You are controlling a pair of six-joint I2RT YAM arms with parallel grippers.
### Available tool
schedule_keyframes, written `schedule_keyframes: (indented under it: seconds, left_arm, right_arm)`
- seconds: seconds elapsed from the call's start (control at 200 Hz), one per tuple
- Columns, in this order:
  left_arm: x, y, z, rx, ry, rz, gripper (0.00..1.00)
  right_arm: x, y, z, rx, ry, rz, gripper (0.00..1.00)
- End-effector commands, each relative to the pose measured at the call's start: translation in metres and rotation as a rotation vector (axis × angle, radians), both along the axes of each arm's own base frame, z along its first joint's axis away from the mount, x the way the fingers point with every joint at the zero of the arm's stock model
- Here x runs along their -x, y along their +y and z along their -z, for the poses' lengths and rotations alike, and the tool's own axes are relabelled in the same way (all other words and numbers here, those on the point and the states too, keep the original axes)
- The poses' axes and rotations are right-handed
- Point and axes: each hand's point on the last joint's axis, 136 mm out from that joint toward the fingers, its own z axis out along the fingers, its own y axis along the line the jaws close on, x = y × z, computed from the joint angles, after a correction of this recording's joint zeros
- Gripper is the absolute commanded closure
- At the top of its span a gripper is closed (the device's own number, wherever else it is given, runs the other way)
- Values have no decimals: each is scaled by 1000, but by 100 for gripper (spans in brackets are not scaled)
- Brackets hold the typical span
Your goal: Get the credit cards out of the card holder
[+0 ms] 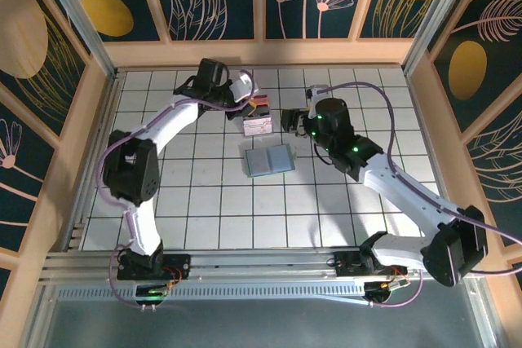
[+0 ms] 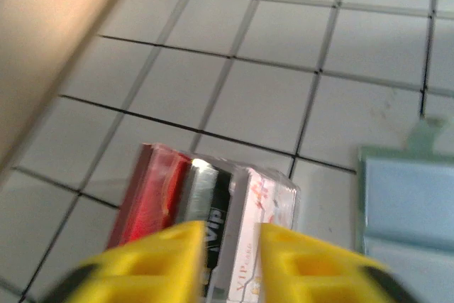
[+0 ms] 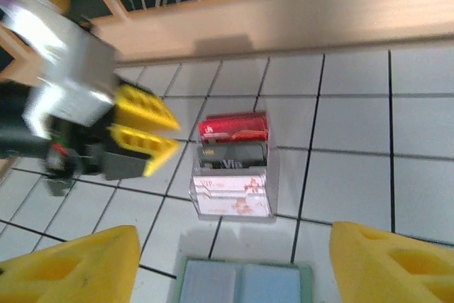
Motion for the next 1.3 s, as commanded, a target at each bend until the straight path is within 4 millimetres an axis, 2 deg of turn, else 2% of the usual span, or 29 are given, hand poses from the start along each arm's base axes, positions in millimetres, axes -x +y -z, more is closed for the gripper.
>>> schedule_keyframes:
  seconds: [0.0, 0.07, 0.095, 0.135, 0.2, 0.285, 0.405, 0.425, 0.485, 0.556, 0.621, 0.686, 0.871, 1.026, 1.291]
  left_arm:
    - [-13, 20, -40, 118, -67, -223, 36]
    - [-12, 35, -45, 163, -60, -349, 19]
    - [-9, 42, -57, 193, -80, -392, 12]
    - [-8, 55, -61, 226, -88, -478, 2]
    - [-6, 79, -69, 291, -114, -638, 1]
    - [-4, 117, -71, 359, -147, -865, 1]
    - [6, 156, -58, 401, -144, -1099, 1]
    - [10, 163, -47, 393, -131, -1138, 1]
    - [19, 177, -35, 424, -110, -1226, 1]
    - [31, 185, -24, 472, -79, -1269, 1]
    - [42, 186, -18, 532, -57, -1270, 1]
    - [51, 189, -14, 577, -39, -1274, 1]
    - [70, 196, -1, 621, -10, -1295, 1]
    - [75, 200, 5, 619, -14, -1307, 1]
    - [72, 197, 11, 604, -1, -1305, 1]
  right_arm:
    - [-1, 1, 24, 99, 92, 57, 35]
    - [1, 7, 42, 133, 161, 60, 41]
    - [3, 11, 50, 141, 187, 57, 43]
    - [5, 16, 62, 150, 233, 53, 48]
    - [10, 29, 80, 158, 300, 29, 52]
    - [19, 45, 105, 171, 384, 2, 53]
    - [31, 67, 133, 181, 477, -48, 52]
    - [32, 70, 138, 183, 490, -54, 52]
    - [37, 79, 150, 195, 526, -74, 52]
    - [42, 87, 163, 226, 560, -85, 51]
    - [44, 93, 173, 257, 576, -88, 46]
    - [44, 100, 180, 278, 585, -96, 39]
    - [38, 108, 197, 343, 599, -94, 33]
    - [32, 109, 208, 392, 601, -82, 32]
    - [29, 109, 221, 429, 613, -73, 32]
